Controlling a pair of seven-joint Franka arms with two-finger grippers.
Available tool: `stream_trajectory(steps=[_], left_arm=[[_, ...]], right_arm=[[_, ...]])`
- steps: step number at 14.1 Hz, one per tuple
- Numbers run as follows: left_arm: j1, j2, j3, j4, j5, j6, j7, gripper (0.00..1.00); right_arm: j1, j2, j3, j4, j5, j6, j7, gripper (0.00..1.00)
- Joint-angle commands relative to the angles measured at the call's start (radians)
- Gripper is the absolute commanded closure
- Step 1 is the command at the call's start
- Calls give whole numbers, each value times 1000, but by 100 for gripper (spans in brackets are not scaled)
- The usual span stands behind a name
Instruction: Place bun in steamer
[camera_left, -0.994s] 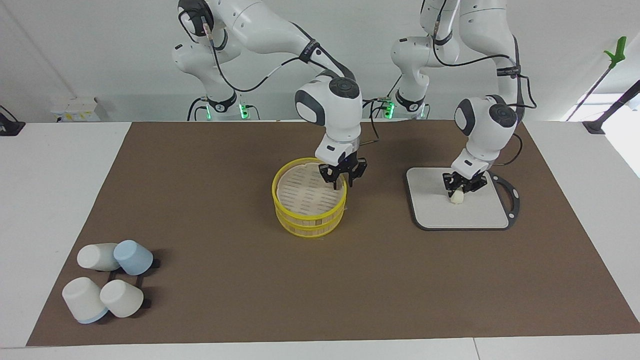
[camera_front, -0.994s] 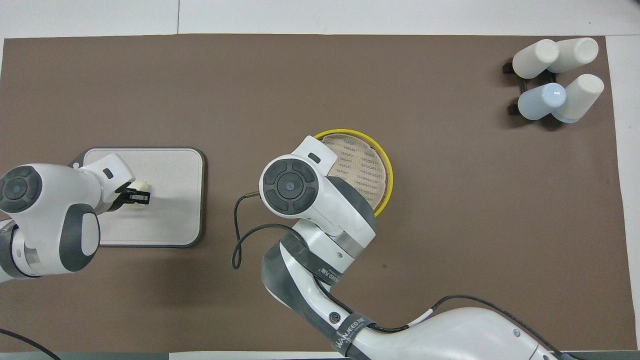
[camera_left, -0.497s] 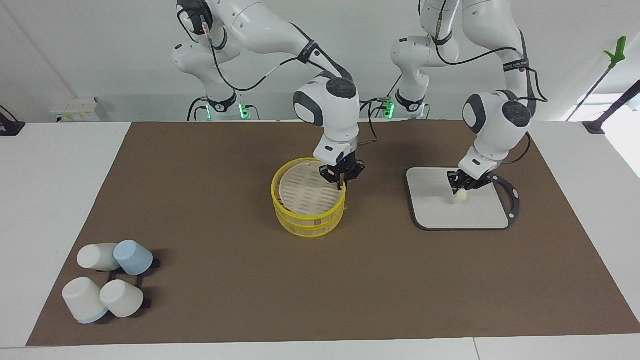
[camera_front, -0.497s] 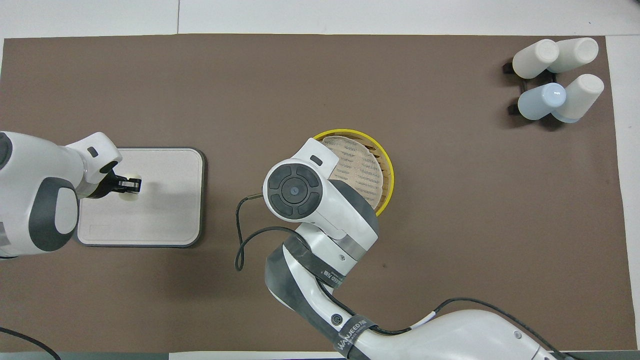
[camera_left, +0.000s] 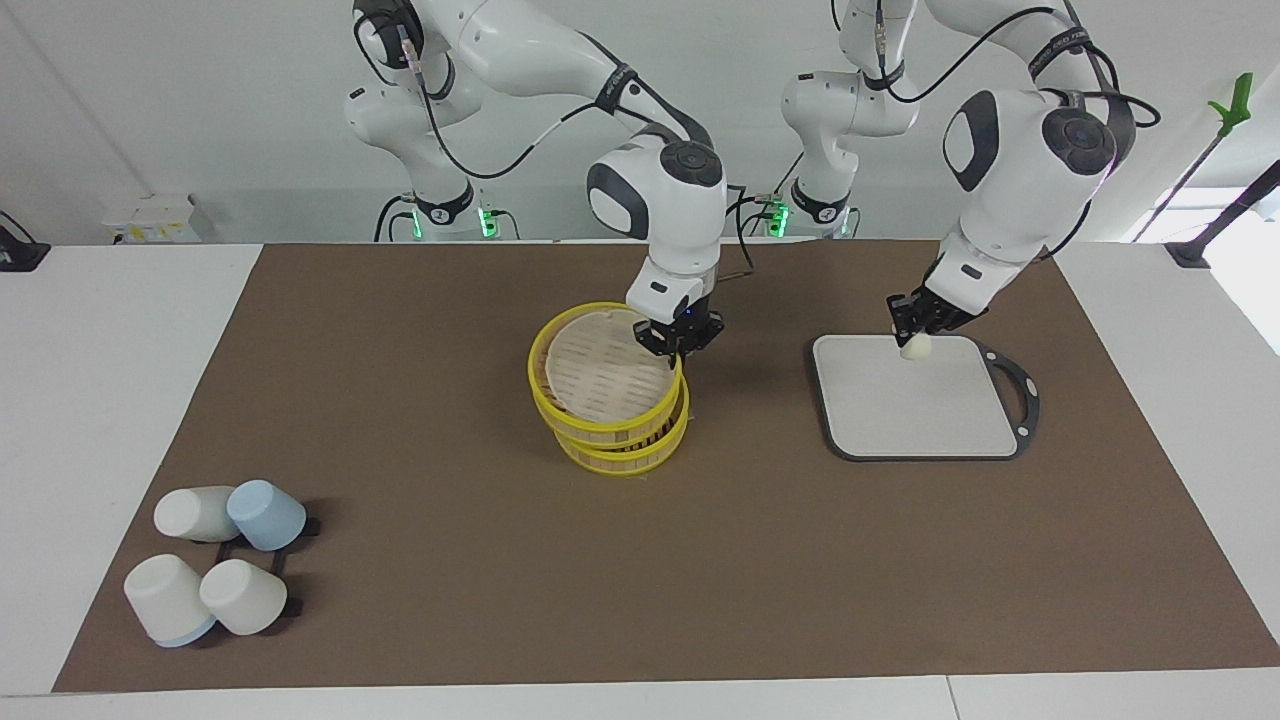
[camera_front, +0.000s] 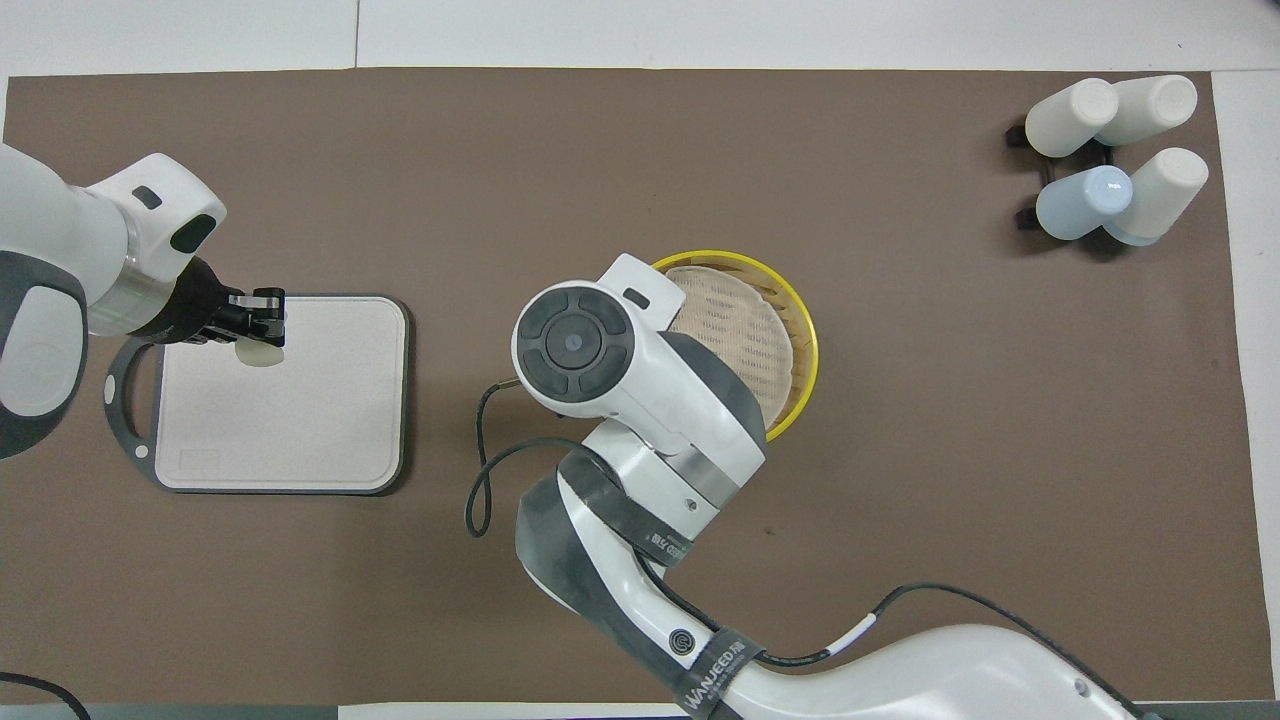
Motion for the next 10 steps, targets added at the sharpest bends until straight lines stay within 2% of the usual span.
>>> stream_trajectory(steps=[1, 4, 6, 9, 10], left_arm=[[-35, 3, 8, 35, -17, -37, -70, 80], [-158, 8, 5, 21, -17, 58, -296, 80], [-283, 44, 5, 22, -16, 158, -526, 80], [-488, 213, 5, 85, -1, 307, -804, 80], [-510, 227, 5, 76, 1, 357, -819, 80]], right_arm=[[-119, -69, 10, 82, 1, -217, -183, 100], [-254, -155, 8, 52, 3, -431, -370, 100], [-361, -203, 8, -26, 3, -427, -502, 100], [-455, -220, 8, -56, 3, -417, -631, 100], [-471, -224, 8, -73, 4, -396, -643, 100]])
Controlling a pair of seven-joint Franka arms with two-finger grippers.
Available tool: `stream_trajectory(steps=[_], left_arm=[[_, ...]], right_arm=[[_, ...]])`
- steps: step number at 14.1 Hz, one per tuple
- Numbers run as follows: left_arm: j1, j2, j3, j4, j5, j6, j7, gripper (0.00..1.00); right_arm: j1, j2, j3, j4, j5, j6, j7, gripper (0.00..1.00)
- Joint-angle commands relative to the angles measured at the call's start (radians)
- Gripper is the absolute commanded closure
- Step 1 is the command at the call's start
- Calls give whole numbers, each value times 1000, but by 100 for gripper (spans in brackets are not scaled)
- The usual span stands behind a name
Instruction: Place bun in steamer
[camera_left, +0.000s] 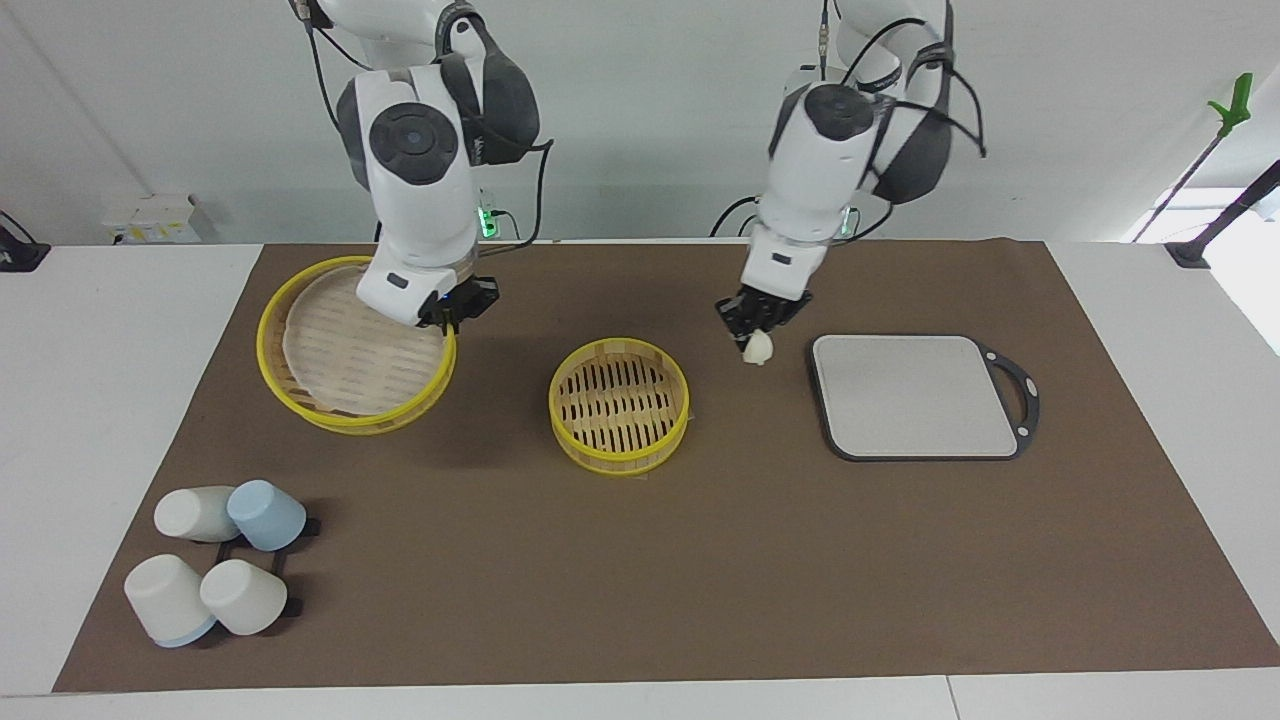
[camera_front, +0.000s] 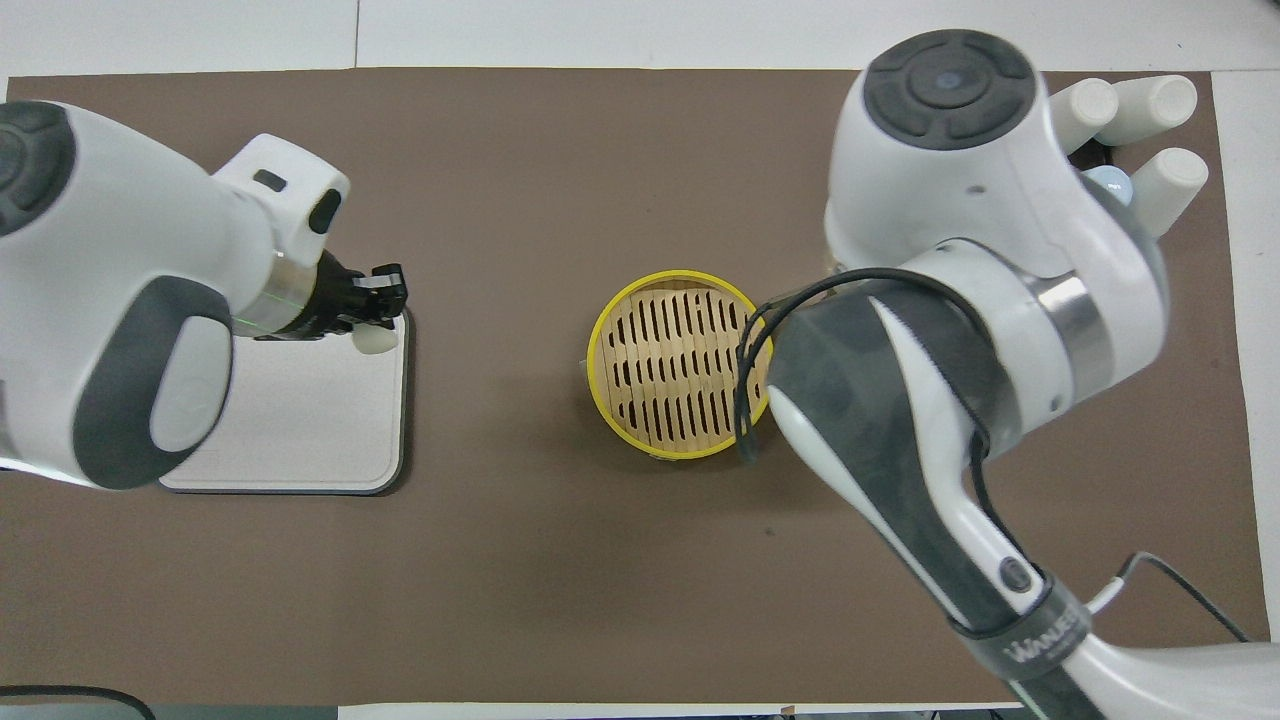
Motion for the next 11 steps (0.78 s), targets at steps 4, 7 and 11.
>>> stream_trajectory(steps=[4, 7, 11], left_arm=[[-195, 204, 21, 10, 56, 216, -88, 80], [-212, 213, 21, -32, 63, 273, -88, 79], [-210, 224, 22, -41, 67, 305, -88, 57]], right_arm=[[-30, -43, 13, -71, 15, 51, -45, 100], [-29, -43, 13, -71, 21, 54, -45, 100], [-29, -43, 13, -71, 22, 62, -44, 100]])
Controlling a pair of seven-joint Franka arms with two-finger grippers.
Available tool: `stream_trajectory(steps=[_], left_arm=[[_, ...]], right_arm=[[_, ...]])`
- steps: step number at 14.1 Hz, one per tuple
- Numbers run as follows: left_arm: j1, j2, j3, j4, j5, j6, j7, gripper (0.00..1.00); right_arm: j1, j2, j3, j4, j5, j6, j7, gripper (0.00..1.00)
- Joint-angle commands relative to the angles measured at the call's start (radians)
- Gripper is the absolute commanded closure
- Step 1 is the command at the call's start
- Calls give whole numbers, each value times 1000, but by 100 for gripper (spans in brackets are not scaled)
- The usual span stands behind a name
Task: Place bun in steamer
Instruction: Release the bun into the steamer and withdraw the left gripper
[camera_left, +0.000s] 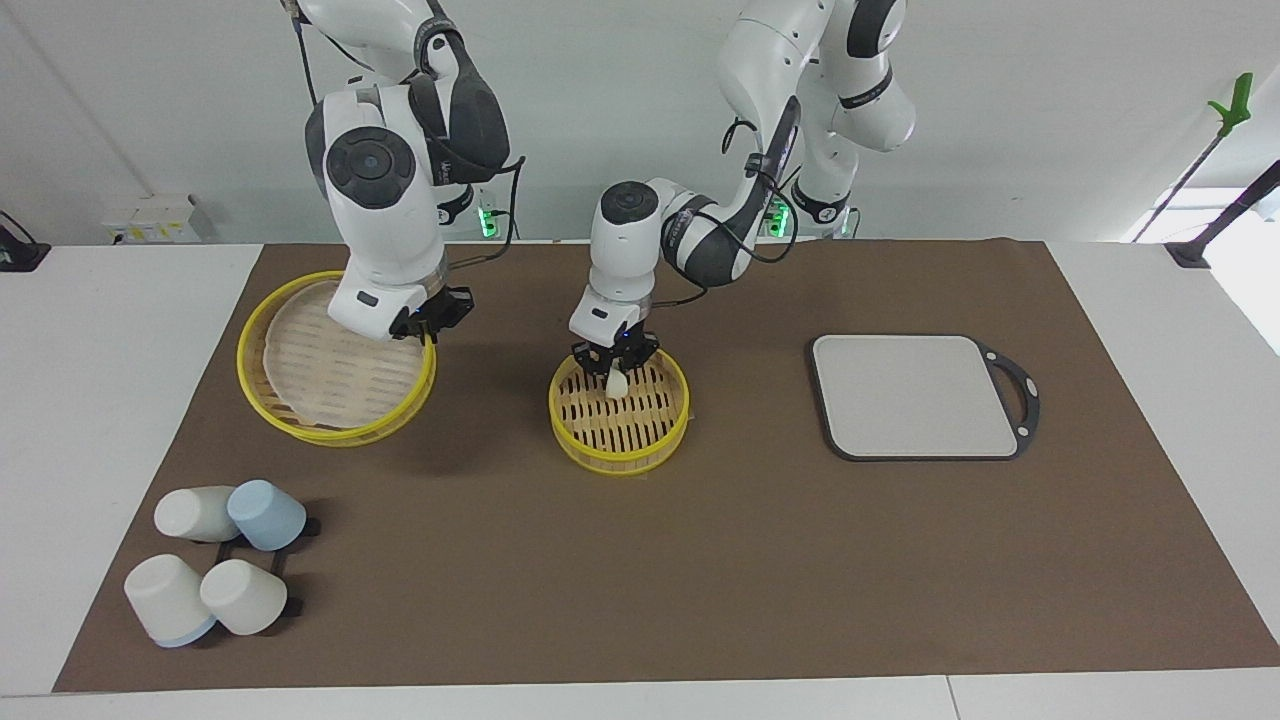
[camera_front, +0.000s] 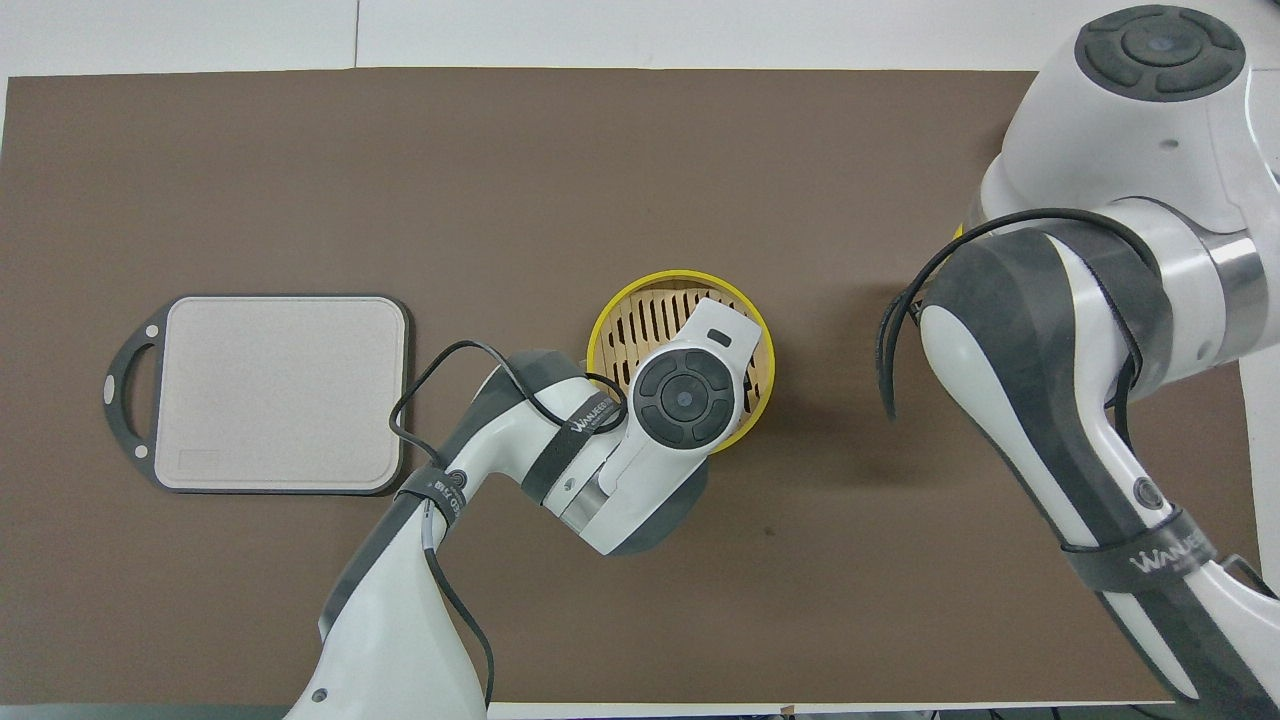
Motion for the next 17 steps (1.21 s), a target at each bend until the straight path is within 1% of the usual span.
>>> stream_trajectory(steps=[1, 3, 4, 5, 6, 7, 9, 11, 12, 14, 16, 17], left_arm=[[-11, -13, 13, -27, 23, 31, -12, 46], [-11, -13, 16, -27, 23, 21, -12, 10], [-11, -17, 20, -26, 23, 15, -10, 2], [2, -29, 20, -26, 24, -17, -6, 0], [15, -60, 25, -21, 24, -62, 3, 0], [53, -103, 25, -23, 24, -111, 14, 0], [153, -213, 24, -18, 24, -264, 110, 0], [264, -310, 24, -14, 23, -395, 236, 0], [325, -359, 24, -14, 23, -450, 296, 0], [434, -426, 24, -12, 23, -533, 429, 0], [535, -471, 25, -9, 23, -605, 595, 0], [583, -482, 25, 2, 23, -634, 672, 0]], right_arm=[[-4, -34, 1, -34, 16, 27, -11, 100], [-3, -34, 2, -34, 20, 36, -11, 100], [-4, -34, 1, -34, 43, 45, -10, 100], [-4, -34, 1, -34, 49, 51, -10, 100], [0, -34, 1, -34, 49, 54, -7, 100], [3, -34, 2, -35, 51, 56, -5, 100], [5, -34, 2, -40, 56, 79, -2, 100], [5, -37, 2, -55, 118, 106, 1, 100], [20, -40, 5, -58, 155, 152, 39, 100], [148, -26, 5, -58, 161, 250, 236, 100], [268, 23, 5, -32, 166, 330, 375, 100], [319, 50, 5, -25, 165, 403, 482, 100]])
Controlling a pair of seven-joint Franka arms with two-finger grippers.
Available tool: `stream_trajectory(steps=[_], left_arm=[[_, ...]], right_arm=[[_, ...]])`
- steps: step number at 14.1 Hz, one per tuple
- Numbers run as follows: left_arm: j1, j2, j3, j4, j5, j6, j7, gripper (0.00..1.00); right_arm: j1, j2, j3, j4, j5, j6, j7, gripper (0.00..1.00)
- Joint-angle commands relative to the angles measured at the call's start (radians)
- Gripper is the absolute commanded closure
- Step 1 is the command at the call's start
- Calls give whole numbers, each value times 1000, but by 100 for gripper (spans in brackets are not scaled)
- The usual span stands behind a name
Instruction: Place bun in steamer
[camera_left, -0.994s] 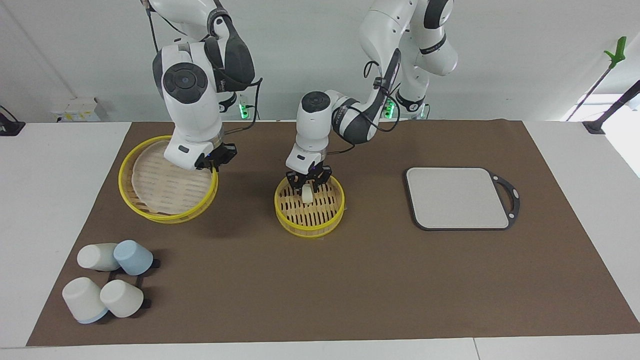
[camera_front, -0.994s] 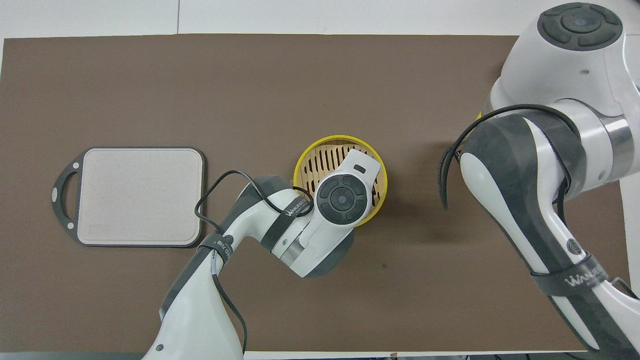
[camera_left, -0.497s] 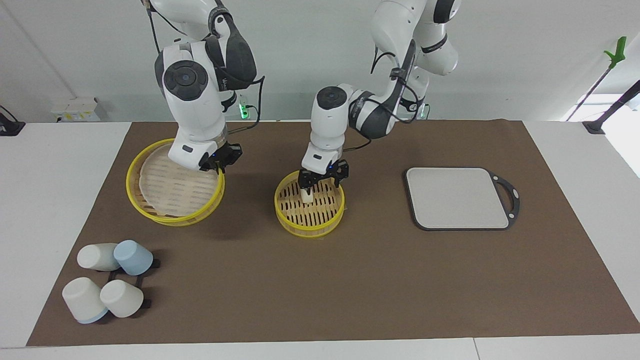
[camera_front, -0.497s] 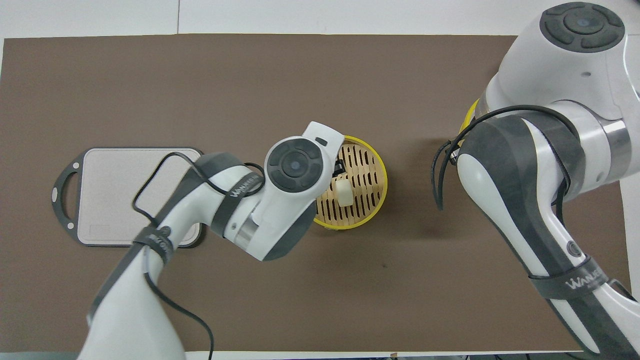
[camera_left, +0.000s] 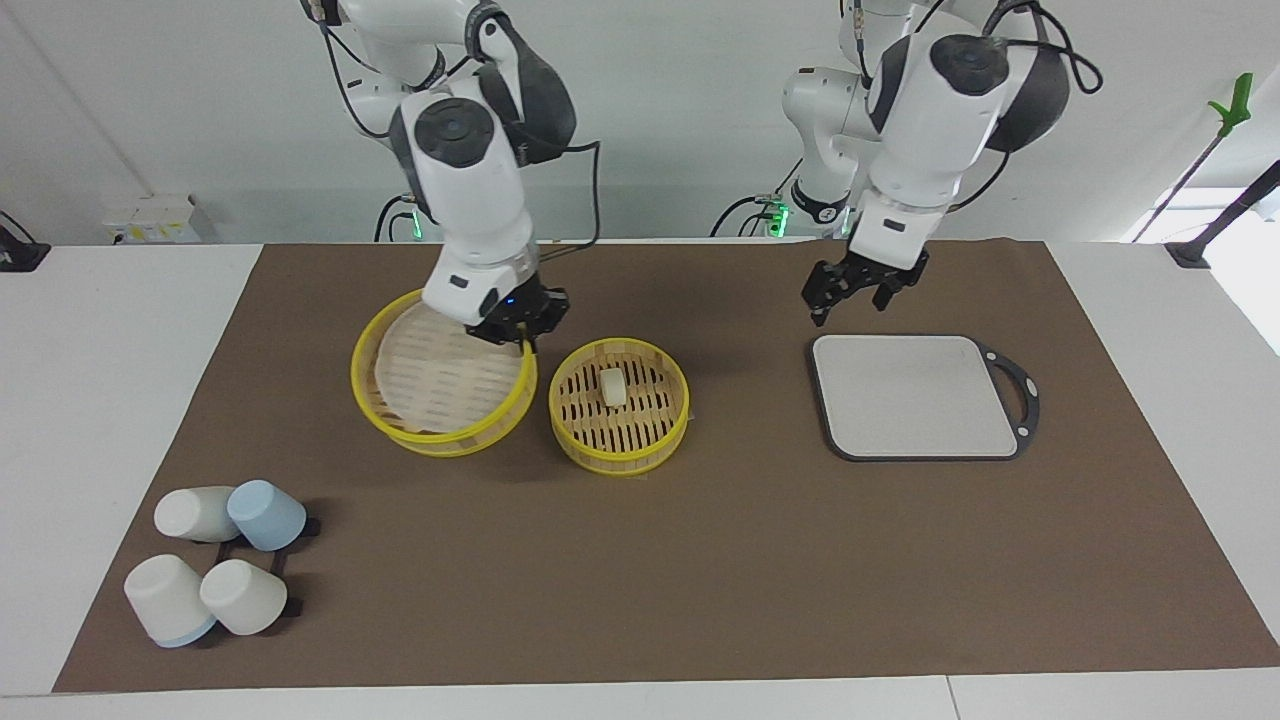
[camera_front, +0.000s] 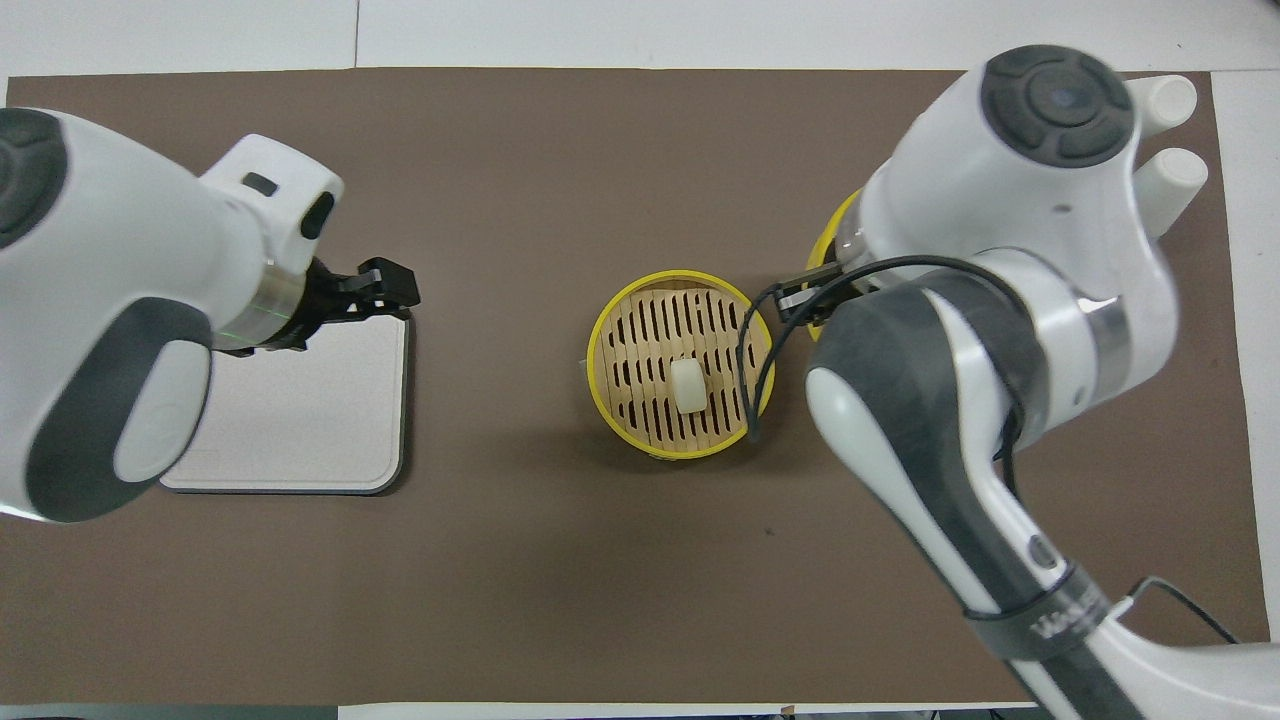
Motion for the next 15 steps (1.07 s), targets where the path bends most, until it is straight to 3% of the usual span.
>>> stream_trajectory(steps=[1, 4, 8, 15], left_arm=[[115, -37, -16, -5, 12, -73, 176, 0], [200, -68, -16, 7, 13, -130, 353, 0], [214, -97, -16, 4, 13, -173, 413, 0], [240, -47, -27, 8, 14, -172, 458, 0]], right_arm=[[137, 59, -4, 6, 5, 153, 229, 100], [185, 133, -4, -4, -38, 263, 277, 100], [216, 157, -4, -29, -133, 274, 281, 100], [232, 157, -3, -92, -132, 396, 340, 100]])
